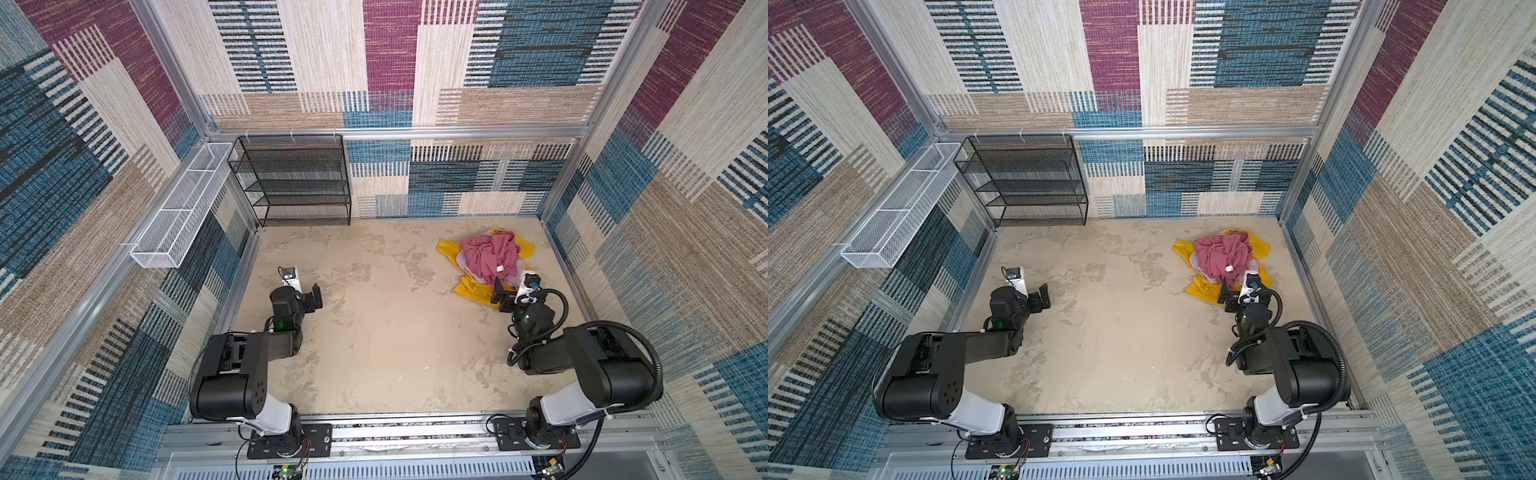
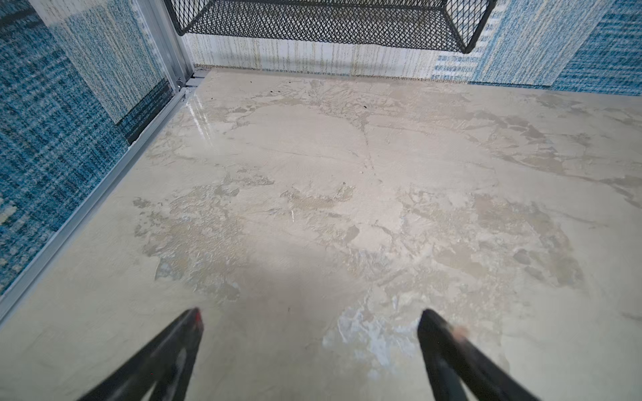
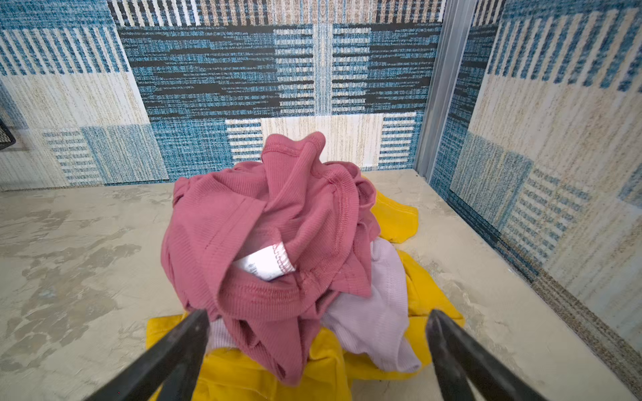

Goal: Pick out a specific cloth from the pile
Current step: 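Move the right gripper toward the clothes pile and lower it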

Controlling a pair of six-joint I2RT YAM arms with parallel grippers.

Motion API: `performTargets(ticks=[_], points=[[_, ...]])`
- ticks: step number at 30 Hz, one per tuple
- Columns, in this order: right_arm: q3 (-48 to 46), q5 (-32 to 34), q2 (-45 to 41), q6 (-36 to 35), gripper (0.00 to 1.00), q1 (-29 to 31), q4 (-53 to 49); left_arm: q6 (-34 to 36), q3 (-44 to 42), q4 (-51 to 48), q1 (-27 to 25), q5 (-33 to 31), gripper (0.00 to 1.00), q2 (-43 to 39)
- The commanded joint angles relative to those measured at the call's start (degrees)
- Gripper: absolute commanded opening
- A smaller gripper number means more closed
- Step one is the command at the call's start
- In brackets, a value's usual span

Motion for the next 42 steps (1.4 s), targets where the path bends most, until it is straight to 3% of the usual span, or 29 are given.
performTargets(ticks=[1,25,31,34,36,38,42], points=[[0.1,-0.6,-0.1,-0.1,1.0,0.0,1.9,1.1,-0.1,1.4,0.0,-0.4,1.0,0.0],[0.3,-0.7,0.0,0.0,1.0,0.0,1.7,1.2,0.0,1.3,0.0,-0.4,1.0,0.1],[0.1,-1.0,-0.4,-0.4,1.0,0.0,1.8,1.1,-0.5,2.1,0.0,-0.4,0.89,-0.3],[2.4,0.8,-3.5,-0.4,1.0,0.3,-4.8,0.5,0.0,-2.5,-0.2,-2.6,0.86,-4.2],[7.5,4.5,-6.0,0.8,0.99,1.1,-16.9,-0.1,2.4,-10.8,-0.7,-4.6,0.79,-7.5],[12.0,5.6,-7.9,2.5,0.91,1.2,-26.0,-1.1,4.9,-17.9,-1.2,-5.1,0.72,-9.8],[12.5,9.2,-15.6,3.9,0.89,4.6,-29.7,-0.7,6.3,-21.6,-4.6,-9.7,0.67,-14.5]])
